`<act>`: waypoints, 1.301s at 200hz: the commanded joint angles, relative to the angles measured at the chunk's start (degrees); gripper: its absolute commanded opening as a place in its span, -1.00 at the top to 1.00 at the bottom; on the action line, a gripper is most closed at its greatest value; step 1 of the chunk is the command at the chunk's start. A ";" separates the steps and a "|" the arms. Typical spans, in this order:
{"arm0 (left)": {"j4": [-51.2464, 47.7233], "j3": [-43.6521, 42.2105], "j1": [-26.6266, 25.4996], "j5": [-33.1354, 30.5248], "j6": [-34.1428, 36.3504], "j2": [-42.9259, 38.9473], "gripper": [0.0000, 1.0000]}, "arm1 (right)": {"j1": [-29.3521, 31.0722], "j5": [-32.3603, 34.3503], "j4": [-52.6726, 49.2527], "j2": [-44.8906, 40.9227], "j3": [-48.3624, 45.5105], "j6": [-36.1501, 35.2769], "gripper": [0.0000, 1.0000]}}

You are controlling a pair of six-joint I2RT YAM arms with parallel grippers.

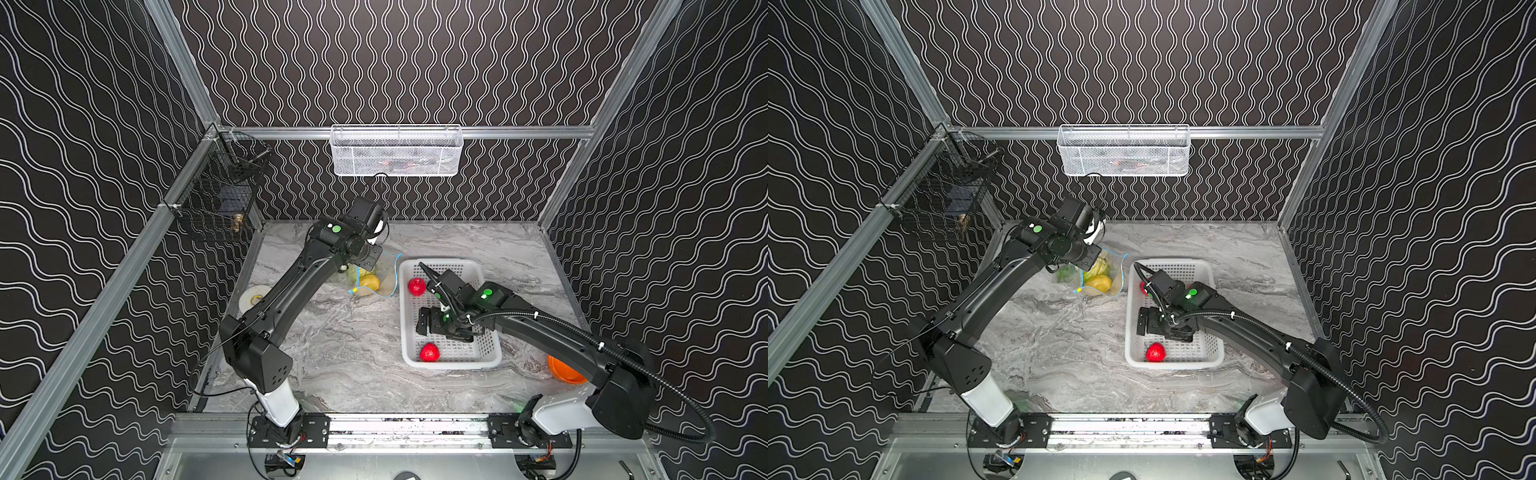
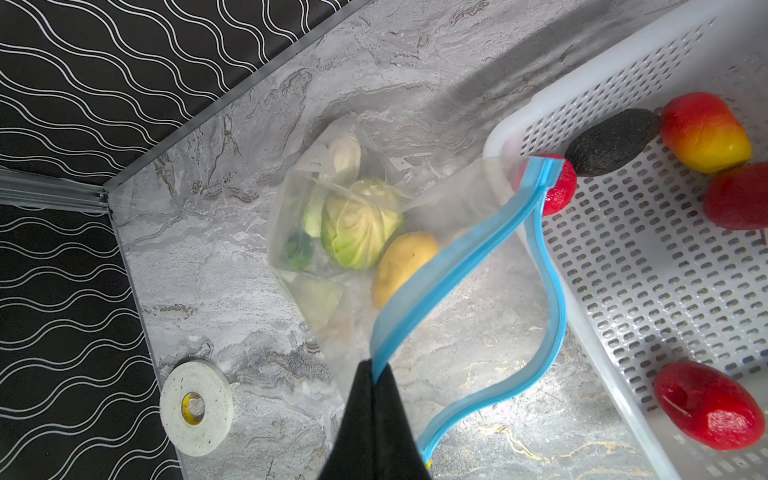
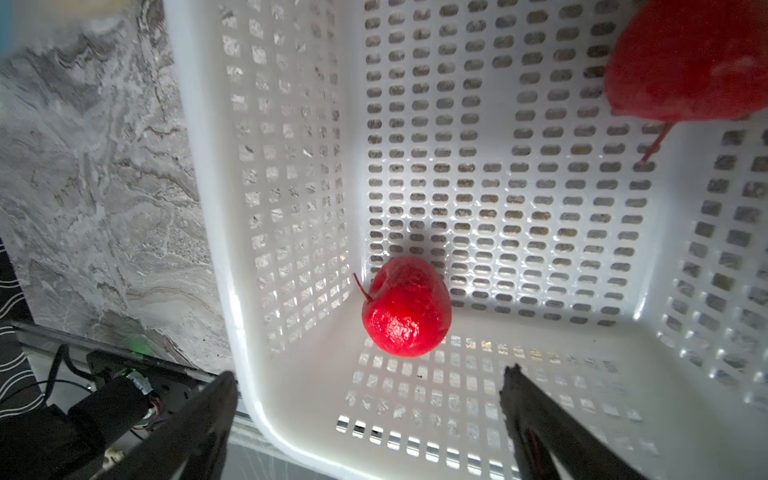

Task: Place the food in the zip-top bag and seal the zipper
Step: 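Lower the right gripper onto the red apple nearest the robot and close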

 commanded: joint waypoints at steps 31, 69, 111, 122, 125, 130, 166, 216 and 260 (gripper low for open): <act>0.98 -0.09 -0.01 -0.76 0.39 -0.11 1.00 | 2.03 0.19 -0.60 4.39 -0.43 0.77 -0.98; 1.07 -0.20 -0.01 -0.99 0.53 -0.24 1.00 | 3.47 1.17 -0.63 7.30 -1.30 1.73 -0.86; 1.16 -0.24 0.01 -1.10 0.55 -0.20 1.00 | 3.56 1.05 0.27 8.27 -3.01 2.19 -0.63; 0.99 0.19 0.02 -1.07 0.52 0.02 1.00 | 3.56 1.12 0.64 8.62 -3.33 2.15 -0.57; 0.91 0.29 0.08 -1.01 0.48 0.13 1.00 | 3.56 1.20 0.72 8.76 -3.37 2.10 -0.56; 0.83 0.33 0.04 -0.90 0.40 0.28 1.00 | 3.57 1.44 1.01 8.89 -3.58 2.07 -0.54; 0.85 0.31 -0.06 -0.71 0.31 0.29 1.00 | 3.56 3.16 2.96 10.74 -4.20 2.37 -0.45; 0.85 0.32 -0.02 -1.43 0.61 0.06 1.00 | 3.47 3.66 5.77 11.82 -6.07 2.41 -0.17; 0.81 0.45 0.10 -2.21 0.71 -0.42 1.00 | 3.38 6.37 4.32 12.40 -2.53 1.65 0.09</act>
